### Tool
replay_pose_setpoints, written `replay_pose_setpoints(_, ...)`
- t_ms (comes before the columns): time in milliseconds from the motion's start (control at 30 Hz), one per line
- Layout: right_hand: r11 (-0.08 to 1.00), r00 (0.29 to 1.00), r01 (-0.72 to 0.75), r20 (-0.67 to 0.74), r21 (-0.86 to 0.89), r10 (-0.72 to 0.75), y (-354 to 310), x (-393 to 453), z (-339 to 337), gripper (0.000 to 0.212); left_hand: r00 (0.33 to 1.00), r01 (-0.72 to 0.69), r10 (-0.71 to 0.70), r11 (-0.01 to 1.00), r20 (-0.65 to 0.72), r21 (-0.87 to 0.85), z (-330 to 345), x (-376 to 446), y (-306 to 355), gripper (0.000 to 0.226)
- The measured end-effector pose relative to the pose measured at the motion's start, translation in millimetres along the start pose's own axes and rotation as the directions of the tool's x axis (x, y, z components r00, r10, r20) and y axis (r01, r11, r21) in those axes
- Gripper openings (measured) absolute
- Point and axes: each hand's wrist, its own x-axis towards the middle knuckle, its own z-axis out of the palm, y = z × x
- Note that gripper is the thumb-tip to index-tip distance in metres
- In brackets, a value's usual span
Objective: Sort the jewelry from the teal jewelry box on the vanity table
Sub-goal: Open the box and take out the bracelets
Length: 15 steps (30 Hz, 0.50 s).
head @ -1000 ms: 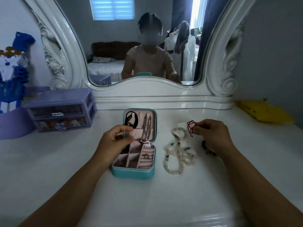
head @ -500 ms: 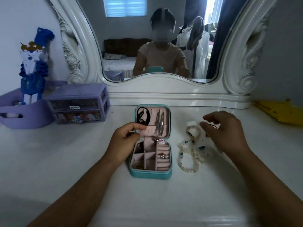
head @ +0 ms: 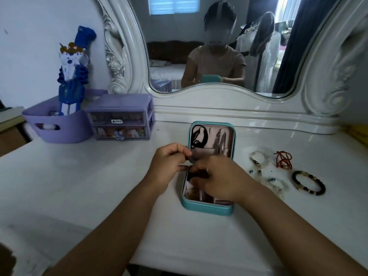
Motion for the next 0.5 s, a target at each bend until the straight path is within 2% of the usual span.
replay_pose_setpoints(100,0.997,0.999,-0.038,-0.002,-0.063,0.038,-4.3,4.4,3.3,0.018,1.000,-0.009,0.009,1.000,0.001,0.026,-0.3,0.9,-0.4,0.035)
replay_pose_setpoints(167,0.997,0.997,-0.074,0.006,-0.035,0.074,-5.7,6.5,4.5,0.015,1.000,-0.011,0.010,0.999,0.005,0.046,-0.3,1.1,0.1,0.036)
replay_pose_setpoints(367,0.988,0.994,-0.103,-0.021,0.115,0.106,-3.3,4.4,7.2,0.010,1.000,-0.011,0.010,0.998,0.009,0.066,-1.0,0.9,0.4,0.036)
replay_pose_setpoints(500,0.931,0.978,-0.122,-0.120,0.344,0.173,-4.0,-0.1,-1.9,0.011,1.000,-0.009,0.009,0.998,0.001,0.060,-1.9,2.7,-1.9,0.036)
